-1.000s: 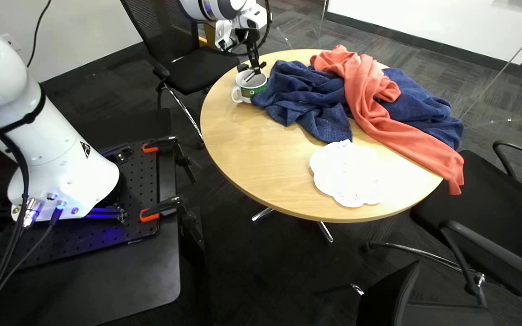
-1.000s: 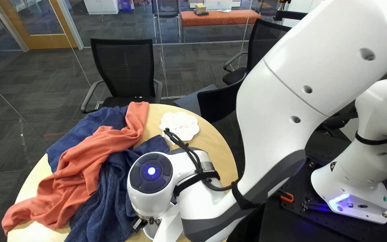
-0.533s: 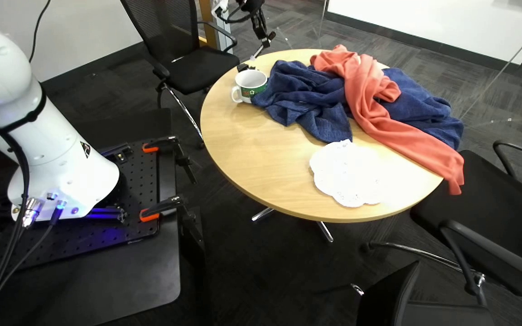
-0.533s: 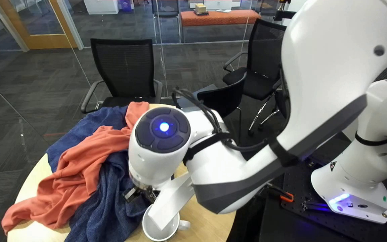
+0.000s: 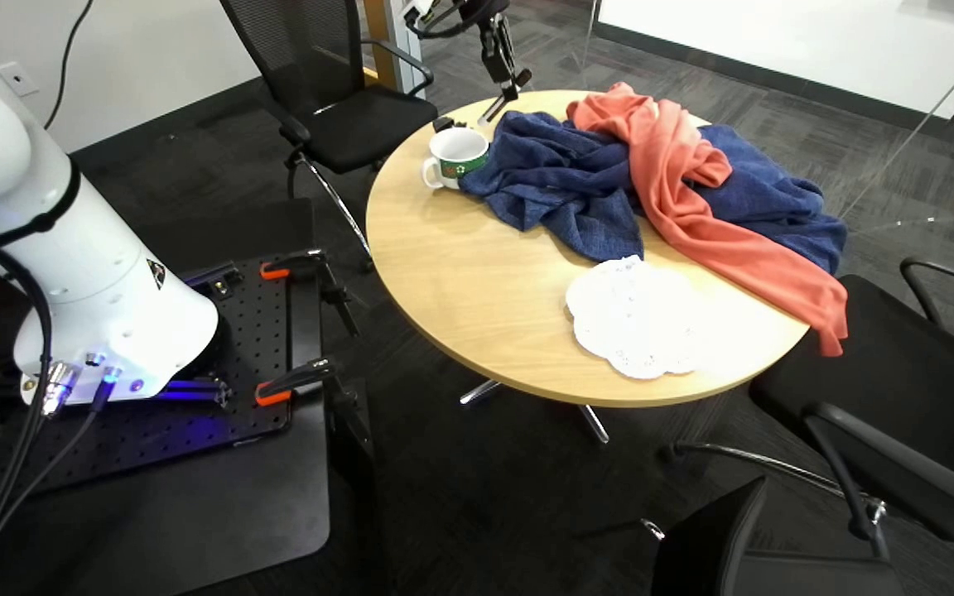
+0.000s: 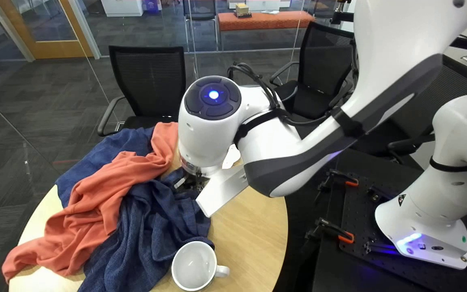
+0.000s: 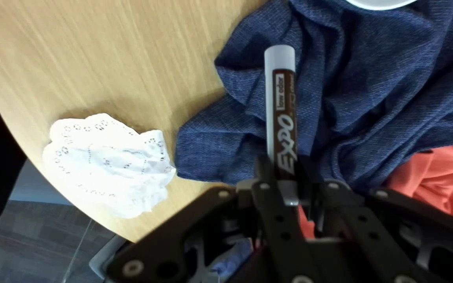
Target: Remove the marker from the mug cup and place it on the table
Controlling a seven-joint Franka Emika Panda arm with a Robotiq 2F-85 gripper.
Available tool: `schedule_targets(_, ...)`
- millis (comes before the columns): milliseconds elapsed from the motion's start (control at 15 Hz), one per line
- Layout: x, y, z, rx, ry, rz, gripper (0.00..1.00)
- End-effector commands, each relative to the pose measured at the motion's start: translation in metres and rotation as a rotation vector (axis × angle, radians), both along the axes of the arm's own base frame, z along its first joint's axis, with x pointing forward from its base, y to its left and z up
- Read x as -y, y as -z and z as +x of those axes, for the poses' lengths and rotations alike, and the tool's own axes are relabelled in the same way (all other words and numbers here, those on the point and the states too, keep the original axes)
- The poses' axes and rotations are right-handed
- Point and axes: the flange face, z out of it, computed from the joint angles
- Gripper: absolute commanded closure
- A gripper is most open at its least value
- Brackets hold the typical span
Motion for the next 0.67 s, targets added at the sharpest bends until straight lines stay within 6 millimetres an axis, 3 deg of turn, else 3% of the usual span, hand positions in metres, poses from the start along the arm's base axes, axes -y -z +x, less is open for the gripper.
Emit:
schedule_targets(0,0.031,0.017,-0.005,-0.058,0.046,-0.013,0.95)
schedule_targets(267,0.049,0.054,-0.008,-0.128,0.077,-0.012,0.95)
schedule_targets(600,0.052,0.108,-0.023,-0.228,0.090,-0.011,0.95)
